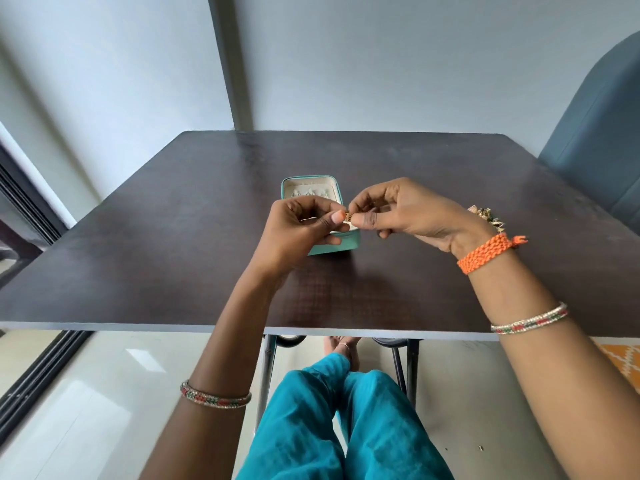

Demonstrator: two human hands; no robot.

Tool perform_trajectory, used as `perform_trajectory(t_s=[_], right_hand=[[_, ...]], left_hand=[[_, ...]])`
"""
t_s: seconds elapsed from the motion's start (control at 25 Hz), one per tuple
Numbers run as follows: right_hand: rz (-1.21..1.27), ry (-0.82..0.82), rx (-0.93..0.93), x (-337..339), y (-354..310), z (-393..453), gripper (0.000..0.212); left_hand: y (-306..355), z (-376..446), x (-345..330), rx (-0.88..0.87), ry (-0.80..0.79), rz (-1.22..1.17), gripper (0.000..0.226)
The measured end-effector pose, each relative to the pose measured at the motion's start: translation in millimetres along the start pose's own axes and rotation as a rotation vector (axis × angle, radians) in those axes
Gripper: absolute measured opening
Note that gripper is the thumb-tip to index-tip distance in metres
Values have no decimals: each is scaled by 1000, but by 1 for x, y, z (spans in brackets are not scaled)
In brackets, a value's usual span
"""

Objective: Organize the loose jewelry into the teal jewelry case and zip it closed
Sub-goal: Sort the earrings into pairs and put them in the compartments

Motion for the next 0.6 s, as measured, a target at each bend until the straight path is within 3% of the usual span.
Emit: perform_trajectory(t_s=[0.12,0.24,0.32,0.44,0.6], right_hand=[[40,-7,-10,4,1,7,5],[26,40,-90,5,9,17,12],[50,73,-144,4,15,24,17],[43,68,-210,1,18,34,17],[-5,-21,-306,-6,26,39,13]], left_hand=[[6,3,5,-72,49,108,1],[4,10,15,-262,300,400,6],[-4,14,22,-253,396,611,17],[-27,8,26,-3,325,732,49],[-45,-3,24,-30,193,678,61]])
Point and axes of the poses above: each hand's wrist, its own z-axis towards the middle knuckle, its own x-axis out of the back of the hand, y = z × x, the point moved 2 cm from there along z, towards the middle knuckle, and after that the axes turned 14 degrees about -z, right-handed, at the moved point
